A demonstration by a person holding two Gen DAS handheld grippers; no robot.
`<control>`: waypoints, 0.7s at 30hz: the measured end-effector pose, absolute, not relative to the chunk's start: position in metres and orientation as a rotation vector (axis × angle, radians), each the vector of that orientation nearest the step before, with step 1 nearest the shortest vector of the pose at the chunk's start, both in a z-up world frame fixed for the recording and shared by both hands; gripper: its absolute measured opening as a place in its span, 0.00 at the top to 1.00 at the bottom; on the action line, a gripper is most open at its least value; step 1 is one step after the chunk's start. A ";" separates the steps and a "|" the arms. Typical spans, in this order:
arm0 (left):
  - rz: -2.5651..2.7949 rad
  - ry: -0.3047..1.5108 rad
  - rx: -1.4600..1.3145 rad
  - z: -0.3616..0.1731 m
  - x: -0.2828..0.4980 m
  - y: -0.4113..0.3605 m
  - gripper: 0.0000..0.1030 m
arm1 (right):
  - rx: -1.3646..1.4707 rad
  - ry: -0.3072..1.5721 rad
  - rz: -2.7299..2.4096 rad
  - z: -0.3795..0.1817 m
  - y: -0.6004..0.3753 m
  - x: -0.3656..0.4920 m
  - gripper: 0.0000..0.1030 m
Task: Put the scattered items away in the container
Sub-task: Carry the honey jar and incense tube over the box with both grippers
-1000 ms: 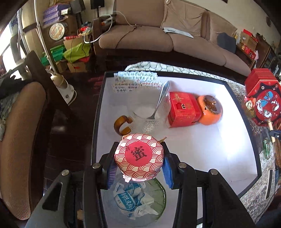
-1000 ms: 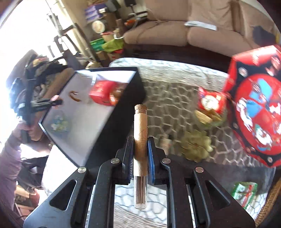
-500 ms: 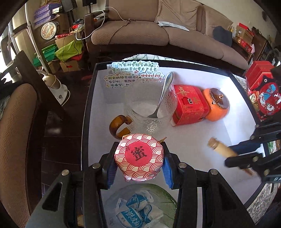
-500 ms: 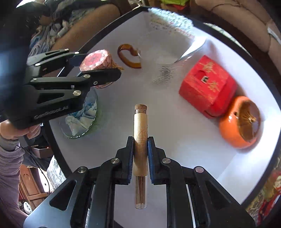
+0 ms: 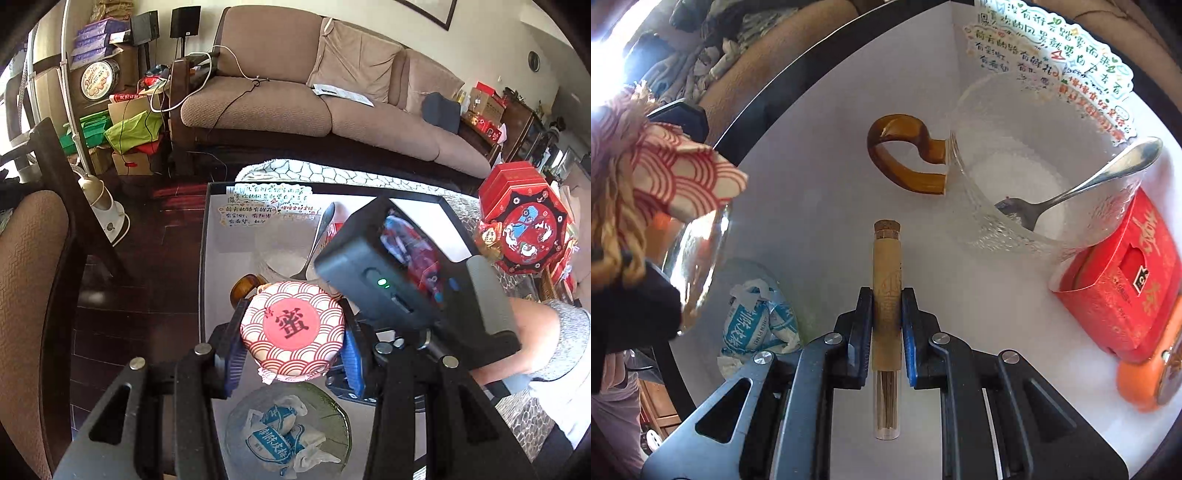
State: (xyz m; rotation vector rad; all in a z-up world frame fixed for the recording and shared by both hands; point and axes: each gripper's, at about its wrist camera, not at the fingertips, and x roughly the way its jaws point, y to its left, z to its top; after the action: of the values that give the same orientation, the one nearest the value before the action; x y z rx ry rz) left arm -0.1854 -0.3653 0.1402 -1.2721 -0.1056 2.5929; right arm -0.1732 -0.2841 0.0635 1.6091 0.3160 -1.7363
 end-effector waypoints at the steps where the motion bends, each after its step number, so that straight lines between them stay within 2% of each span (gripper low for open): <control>1: 2.594 -0.111 -1.268 0.139 -0.185 -0.367 0.57 | 1.605 0.327 -1.740 0.065 -0.282 -0.170 0.86; 7: 2.582 -0.189 -1.268 0.131 -0.186 -0.374 0.57 | 1.632 0.235 -1.786 0.093 -0.210 -0.154 0.86; 15: 2.564 -0.143 -1.231 0.129 -0.183 -0.353 0.57 | 1.716 -0.025 -2.104 0.136 -0.065 -0.159 0.86; 21: 2.551 -0.132 -1.226 0.129 -0.181 -0.342 0.57 | 1.678 -0.121 -2.125 0.133 -0.059 -0.173 0.86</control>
State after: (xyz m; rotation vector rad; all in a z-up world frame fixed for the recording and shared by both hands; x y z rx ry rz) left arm -0.1813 -0.3419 0.1294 -1.2262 -0.1317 2.5505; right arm -0.1731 -0.0589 0.1330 1.6777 -0.1206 -2.1248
